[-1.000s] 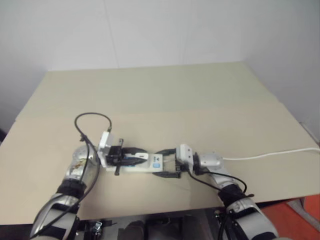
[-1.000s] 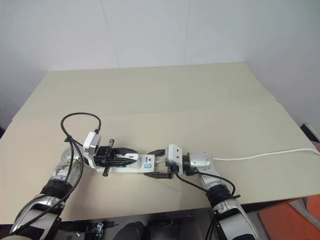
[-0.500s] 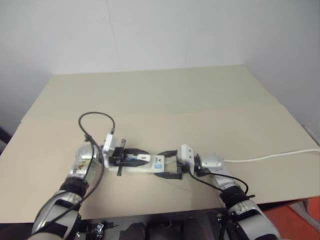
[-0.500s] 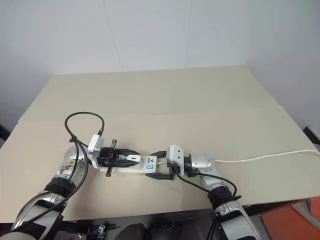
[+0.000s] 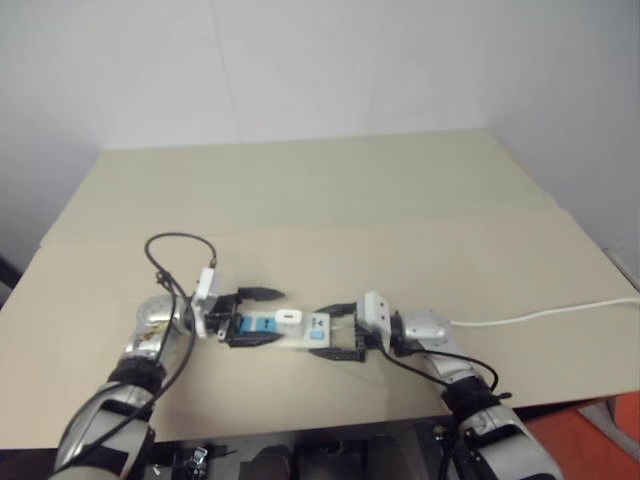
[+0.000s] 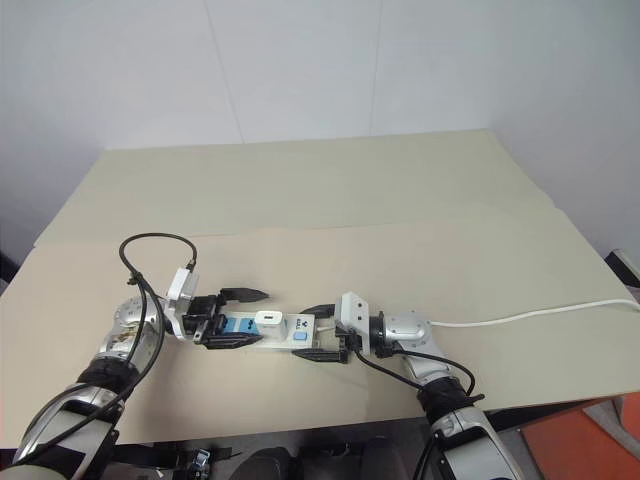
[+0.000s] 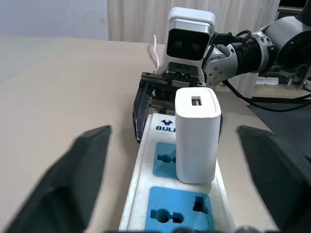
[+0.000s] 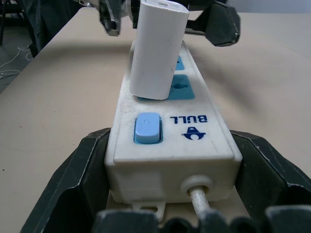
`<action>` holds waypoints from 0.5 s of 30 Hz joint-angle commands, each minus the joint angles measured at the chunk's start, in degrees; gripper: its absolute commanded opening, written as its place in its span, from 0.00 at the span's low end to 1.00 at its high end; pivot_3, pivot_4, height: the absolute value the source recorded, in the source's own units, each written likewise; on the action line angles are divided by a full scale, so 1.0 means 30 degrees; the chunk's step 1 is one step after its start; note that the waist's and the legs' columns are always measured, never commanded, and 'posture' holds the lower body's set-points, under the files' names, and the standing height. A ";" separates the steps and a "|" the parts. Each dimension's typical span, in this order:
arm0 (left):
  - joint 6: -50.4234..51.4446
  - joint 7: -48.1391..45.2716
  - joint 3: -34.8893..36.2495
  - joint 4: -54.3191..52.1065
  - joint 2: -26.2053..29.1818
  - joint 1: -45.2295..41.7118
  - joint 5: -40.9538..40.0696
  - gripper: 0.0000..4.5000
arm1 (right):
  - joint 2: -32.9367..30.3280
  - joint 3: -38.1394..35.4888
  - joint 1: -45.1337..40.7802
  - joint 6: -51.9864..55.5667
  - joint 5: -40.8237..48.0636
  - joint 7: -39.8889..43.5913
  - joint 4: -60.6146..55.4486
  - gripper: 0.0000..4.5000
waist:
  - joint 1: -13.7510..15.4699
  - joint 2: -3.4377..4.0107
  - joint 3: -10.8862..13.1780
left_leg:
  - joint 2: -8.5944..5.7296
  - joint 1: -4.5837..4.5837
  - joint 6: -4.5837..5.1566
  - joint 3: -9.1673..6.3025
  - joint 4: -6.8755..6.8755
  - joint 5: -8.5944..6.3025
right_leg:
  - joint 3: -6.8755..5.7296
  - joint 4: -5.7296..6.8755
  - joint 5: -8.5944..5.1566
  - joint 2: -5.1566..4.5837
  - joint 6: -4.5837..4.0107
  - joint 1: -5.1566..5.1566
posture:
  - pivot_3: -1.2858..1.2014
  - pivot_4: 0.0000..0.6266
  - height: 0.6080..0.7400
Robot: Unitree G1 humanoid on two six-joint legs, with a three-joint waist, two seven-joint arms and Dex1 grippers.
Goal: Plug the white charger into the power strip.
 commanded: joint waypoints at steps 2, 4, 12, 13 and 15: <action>0.0652 -0.0040 0.0045 -0.0834 0.1129 0.0246 -0.0325 1.00 | -0.0343 0.1262 0.0740 0.0157 -0.0812 0.0991 0.0442 0.76 | -0.0017 -0.0011 0.0008 | 0.0001 -0.0020 0.0002 0.0000 0.0000 -0.0002 | 0.0000 0.0001 0.0000 0.0000 0.0000 -0.0024 | 0.52 0.24 1.00; 0.0834 -0.0040 0.0438 -0.1101 0.1449 0.0200 -0.0267 1.00 | -0.0346 0.1279 0.0745 0.0167 -0.0789 0.0982 0.0428 0.76 | -0.0017 -0.0037 0.0032 | 0.0000 -0.0042 0.0004 0.0000 -0.0002 -0.0004 | 0.0000 0.0003 0.0001 0.0000 -0.0001 -0.0058 | 0.52 0.24 1.00; 0.1487 -0.0040 0.3477 -0.2452 0.3585 0.0448 -0.0499 1.00 | 0.0020 0.0984 0.0423 0.0499 -0.0309 0.0758 0.0861 0.92 | -0.0078 -0.0179 0.0136 | 0.0016 -0.0140 -0.0003 0.0004 -0.0022 -0.0005 | 0.0004 0.0059 0.0005 0.0003 -0.0009 -0.0236 | 0.52 0.24 1.00; 0.1690 -0.0040 0.3805 -0.2414 0.3834 0.0439 -0.0563 1.00 | 0.0037 0.0947 0.0400 0.0492 -0.0312 0.0718 0.0893 0.95 | -0.0095 -0.0190 0.0143 | 0.0014 -0.0165 -0.0004 0.0007 -0.0022 -0.0005 | 0.0010 0.0083 0.0006 0.0003 -0.0010 -0.0262 | 0.52 0.24 1.00; 0.2126 -0.0040 0.4697 -0.1832 0.4170 0.0165 -0.0415 1.00 | 0.0013 0.0907 0.0353 0.0426 -0.0286 0.0794 0.0990 1.00 | -0.0077 -0.0206 0.0157 | 0.0016 -0.0163 -0.0006 0.0008 -0.0023 -0.0006 | 0.0010 0.0136 0.0002 0.0004 -0.0015 -0.0288 | 0.52 0.24 1.00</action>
